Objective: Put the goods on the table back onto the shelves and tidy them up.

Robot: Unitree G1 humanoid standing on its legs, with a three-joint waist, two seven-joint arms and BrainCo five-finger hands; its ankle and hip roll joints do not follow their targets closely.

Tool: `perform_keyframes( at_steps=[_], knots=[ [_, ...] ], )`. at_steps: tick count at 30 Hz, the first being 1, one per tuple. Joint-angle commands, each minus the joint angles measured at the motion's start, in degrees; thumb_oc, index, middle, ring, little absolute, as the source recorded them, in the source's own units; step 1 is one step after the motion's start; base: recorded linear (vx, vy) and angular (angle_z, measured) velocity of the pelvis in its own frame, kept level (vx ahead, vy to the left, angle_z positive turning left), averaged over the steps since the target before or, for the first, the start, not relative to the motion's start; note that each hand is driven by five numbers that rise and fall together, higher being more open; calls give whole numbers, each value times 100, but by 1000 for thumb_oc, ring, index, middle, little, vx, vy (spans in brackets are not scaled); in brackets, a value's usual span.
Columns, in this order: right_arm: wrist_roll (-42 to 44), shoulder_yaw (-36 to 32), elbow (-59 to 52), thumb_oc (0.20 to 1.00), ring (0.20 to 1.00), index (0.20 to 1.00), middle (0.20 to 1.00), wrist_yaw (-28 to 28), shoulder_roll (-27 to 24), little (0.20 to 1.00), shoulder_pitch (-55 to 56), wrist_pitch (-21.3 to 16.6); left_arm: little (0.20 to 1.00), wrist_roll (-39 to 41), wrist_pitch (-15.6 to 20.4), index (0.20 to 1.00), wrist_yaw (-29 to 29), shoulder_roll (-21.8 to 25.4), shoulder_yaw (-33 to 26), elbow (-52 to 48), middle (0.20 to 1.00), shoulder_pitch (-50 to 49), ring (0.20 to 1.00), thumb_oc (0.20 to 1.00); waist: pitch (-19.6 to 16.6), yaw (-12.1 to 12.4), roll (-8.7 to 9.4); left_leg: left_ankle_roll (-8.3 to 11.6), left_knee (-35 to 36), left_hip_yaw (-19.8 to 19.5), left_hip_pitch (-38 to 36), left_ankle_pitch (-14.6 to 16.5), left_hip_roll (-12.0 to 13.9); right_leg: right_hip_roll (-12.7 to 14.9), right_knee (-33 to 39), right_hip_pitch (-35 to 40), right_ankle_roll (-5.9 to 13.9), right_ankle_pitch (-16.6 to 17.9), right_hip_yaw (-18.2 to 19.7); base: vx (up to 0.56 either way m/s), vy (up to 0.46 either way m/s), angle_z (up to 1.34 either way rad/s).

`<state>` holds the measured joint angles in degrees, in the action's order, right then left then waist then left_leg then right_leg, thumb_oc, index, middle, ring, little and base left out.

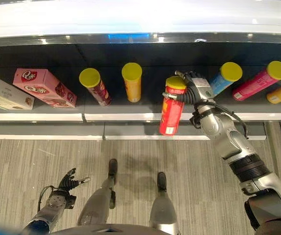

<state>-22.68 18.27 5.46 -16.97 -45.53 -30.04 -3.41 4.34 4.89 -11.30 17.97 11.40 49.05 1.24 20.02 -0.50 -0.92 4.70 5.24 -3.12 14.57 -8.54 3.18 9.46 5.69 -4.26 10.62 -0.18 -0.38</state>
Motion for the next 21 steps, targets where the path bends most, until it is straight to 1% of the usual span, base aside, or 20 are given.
perform_keyframes(
  at_steps=[1,2,3,4,5,6,8,9,10,12,21],
  knots=[
    [-387,-411,-124,200,200,200,200,-684,22,200,-444,18,1000,178,134,1000,-260,133,138,110,1000,314,1000,1000,-140,71,50,-14,-24,4,-213,670,-89,-54,-69,-379,-97,105,139,-23,15,19],
    [-482,-469,-99,200,200,200,200,-817,71,200,-465,59,1000,188,139,1000,-291,105,165,121,1000,364,1000,1000,-123,75,34,-13,-24,-10,-176,658,-100,-48,-69,-407,-93,110,120,-13,6,19],
    [-487,-471,-98,200,200,200,200,-821,72,200,-465,59,1000,189,140,1000,-293,105,168,125,1000,371,1000,1000,-124,75,33,-13,-24,-14,-170,656,-100,-48,-69,-411,-93,111,116,-22,13,15],
    [-725,-556,-24,200,200,200,200,-1090,112,200,-497,147,1000,182,149,1000,-348,80,196,138,1000,423,1000,1000,-91,95,-3,-13,-24,-55,-100,645,-115,-33,-69,-461,-84,119,95,-23,11,8],
    [-869,-570,12,200,200,200,200,-1231,136,200,-549,177,1000,164,165,1000,-381,62,243,133,1000,456,1000,1000,-74,105,-22,-7,-24,-65,-51,633,-124,-23,-69,-494,-78,126,78,-23,11,6],
    [-875,-566,20,200,200,200,200,-1240,138,200,-554,176,1000,164,167,1000,-383,60,244,137,1000,461,1000,1000,-78,103,-24,-7,-24,-68,-42,631,-124,-23,-69,-501,-77,127,75,-19,4,15],
    [-1138,-625,113,200,200,200,200,-1597,194,200,-687,246,1000,151,204,1000,-449,40,317,133,1000,520,1000,1000,-55,135,-61,-3,-24,-100,41,610,-143,-10,-69,-566,-72,148,46,-23,4,15],
    [-1138,-623,115,200,200,200,200,-1599,195,200,-689,245,1000,151,205,1000,-449,40,316,134,1000,521,1000,1000,-56,134,-61,-3,-24,-100,44,610,-143,-10,-69,-569,-71,149,45,-34,3,8],
    [-1264,-697,175,200,200,200,200,-1836,243,200,-767,307,1000,127,235,1000,-487,16,381,109,1000,568,1000,1000,-26,157,-106,7,-24,-135,121,587,-165,3,-69,-623,-63,163,6,-27,-5,5],
    [-1399,-832,174,200,200,200,200,-2101,248,200,-791,395,1000,129,256,1000,-523,-20,440,110,1000,609,1000,1000,8,168,-146,14,-24,-156,208,568,-191,23,-69,-672,-55,170,-37,-22,0,6],
    [-1606,-1047,190,200,200,200,200,-2586,160,200,-981,555,1000,162,331,1000,-548,-25,546,70,1000,687,1000,1000,76,226,-258,28,-24,-225,462,512,-262,65,-69,-894,-18,232,-66,-21,7,7]
  ],
)
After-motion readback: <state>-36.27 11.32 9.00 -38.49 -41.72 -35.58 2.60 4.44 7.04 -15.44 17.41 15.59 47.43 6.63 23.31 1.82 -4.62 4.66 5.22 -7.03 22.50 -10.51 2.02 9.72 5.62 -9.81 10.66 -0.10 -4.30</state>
